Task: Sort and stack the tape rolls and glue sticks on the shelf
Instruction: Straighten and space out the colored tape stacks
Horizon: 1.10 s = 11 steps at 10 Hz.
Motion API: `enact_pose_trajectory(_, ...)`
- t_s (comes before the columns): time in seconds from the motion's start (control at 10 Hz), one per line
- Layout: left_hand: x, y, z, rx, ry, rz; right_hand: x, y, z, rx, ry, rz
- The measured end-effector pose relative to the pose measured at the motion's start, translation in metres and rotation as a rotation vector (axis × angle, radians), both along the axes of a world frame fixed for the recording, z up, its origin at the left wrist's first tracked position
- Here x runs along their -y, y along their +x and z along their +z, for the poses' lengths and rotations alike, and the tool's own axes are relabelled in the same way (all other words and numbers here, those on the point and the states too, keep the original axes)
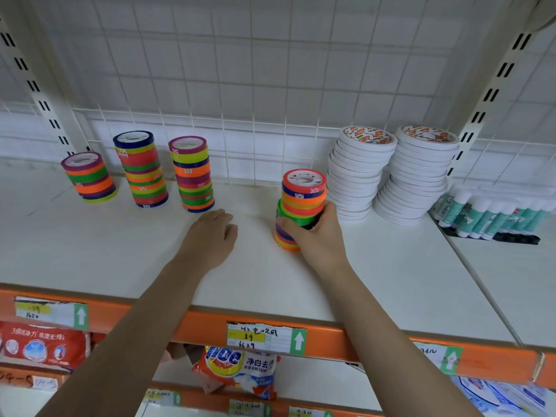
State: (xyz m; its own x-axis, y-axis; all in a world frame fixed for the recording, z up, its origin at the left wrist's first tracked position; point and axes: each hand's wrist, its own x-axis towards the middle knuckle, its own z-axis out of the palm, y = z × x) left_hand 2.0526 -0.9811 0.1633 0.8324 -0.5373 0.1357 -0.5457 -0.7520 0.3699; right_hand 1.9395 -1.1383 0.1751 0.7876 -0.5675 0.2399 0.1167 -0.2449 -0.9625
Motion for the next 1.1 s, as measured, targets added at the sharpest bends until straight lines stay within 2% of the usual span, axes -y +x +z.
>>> enact_pose_trajectory(0.1, 0.0006, -0.0004, 0.0010, -0.008, -0.002, 0.003, 0.0012, -0.0021, 0.0022, 0.008, -0.003, 0.040)
enact_pose_trajectory(0.2, 0.0005, -0.0003, 0.0009, -0.007, -0.002, 0.000, -0.0018, -0.0018, 0.0043, 0.035, 0.039, 0.019)
enact_pose_trajectory(0.4, 0.0000, 0.0000, 0.0000, -0.003, -0.001, -0.004, -0.0019, 0.0009, 0.0025, -0.020, -0.006, -0.065)
enact_pose_trajectory(0.7, -0.0001, 0.0023, -0.0024, -0.005, 0.009, 0.002, 0.0025, -0.0033, 0.0030, -0.010, 0.013, 0.003)
enact_pose_trajectory(0.8, -0.0007, 0.0034, -0.0032, -0.005, 0.014, -0.002, -0.0025, 0.0011, 0.0053, 0.028, -0.019, -0.049)
enact_pose_trajectory(1.1, -0.0007, 0.0018, -0.0025, 0.005, -0.003, -0.004, -0.0001, 0.0020, 0.0024, -0.018, -0.099, -0.103)
